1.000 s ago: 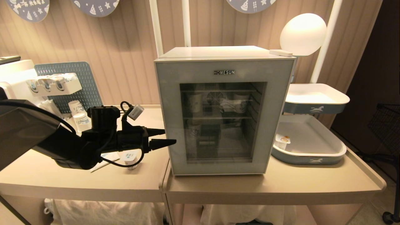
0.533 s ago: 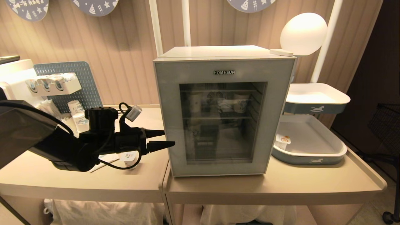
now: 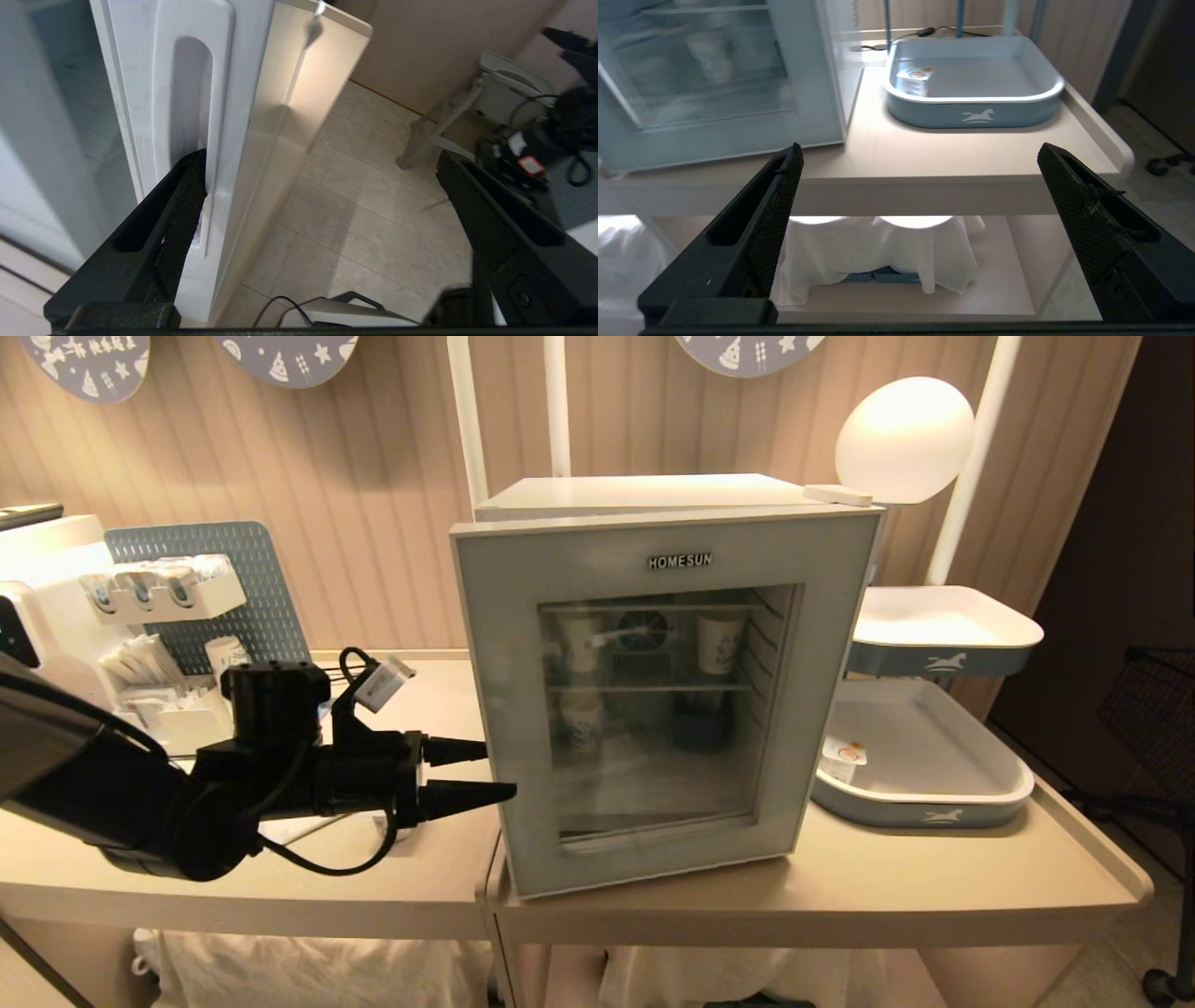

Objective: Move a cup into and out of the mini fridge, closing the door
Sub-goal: Open the freezer door

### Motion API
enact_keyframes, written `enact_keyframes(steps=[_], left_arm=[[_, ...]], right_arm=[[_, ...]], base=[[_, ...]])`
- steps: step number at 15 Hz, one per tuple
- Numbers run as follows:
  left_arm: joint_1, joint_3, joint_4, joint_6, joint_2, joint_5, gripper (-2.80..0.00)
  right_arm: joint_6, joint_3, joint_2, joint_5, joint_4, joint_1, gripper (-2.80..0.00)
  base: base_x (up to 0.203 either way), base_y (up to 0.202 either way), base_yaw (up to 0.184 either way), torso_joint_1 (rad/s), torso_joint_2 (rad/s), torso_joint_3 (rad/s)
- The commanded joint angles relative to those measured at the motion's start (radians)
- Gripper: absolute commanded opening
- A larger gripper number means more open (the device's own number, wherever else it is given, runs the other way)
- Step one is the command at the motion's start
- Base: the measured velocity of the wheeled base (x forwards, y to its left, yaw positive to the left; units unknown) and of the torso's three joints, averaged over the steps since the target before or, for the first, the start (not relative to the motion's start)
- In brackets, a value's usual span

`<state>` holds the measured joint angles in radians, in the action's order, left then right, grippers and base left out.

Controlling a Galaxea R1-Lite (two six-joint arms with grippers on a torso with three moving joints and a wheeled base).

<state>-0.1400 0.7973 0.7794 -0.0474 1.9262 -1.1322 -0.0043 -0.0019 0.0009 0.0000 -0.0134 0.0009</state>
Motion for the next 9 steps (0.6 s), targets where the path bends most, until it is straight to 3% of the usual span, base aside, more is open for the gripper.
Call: enact_keyframes(steps=[1,6,7,9], left_arm=[[0.000,-0.046,0.004,0.000,-0.074,-0.009,0.00],[0.015,-0.218,0.013,-0.001,-0.223,-0.007,0.00],[0.046,-0.221,0.017,-0.002,-0.217,0.011,0.00],[0.071,-0.208,0.014,0.004,-0.198,0.120,0.00]], right_arm=[[0.000,0.000,0.000,0.000,0.000,0.001,0.00],[0.000,0.000,0.001,0.000,0.000,0.001,0.00],[0.000,0.000,0.001,0.000,0.000,0.001,0.00],[0.000,0.000,0.001,0.000,0.000,0.001,0.00]], base=[[0.000,0.000,0.000,0.000,0.00,0.000],[0.000,0.000,0.000,0.000,0.00,0.000],[0.000,0.000,0.000,0.000,0.00,0.000],[0.000,0.000,0.000,0.000,0.00,0.000]])
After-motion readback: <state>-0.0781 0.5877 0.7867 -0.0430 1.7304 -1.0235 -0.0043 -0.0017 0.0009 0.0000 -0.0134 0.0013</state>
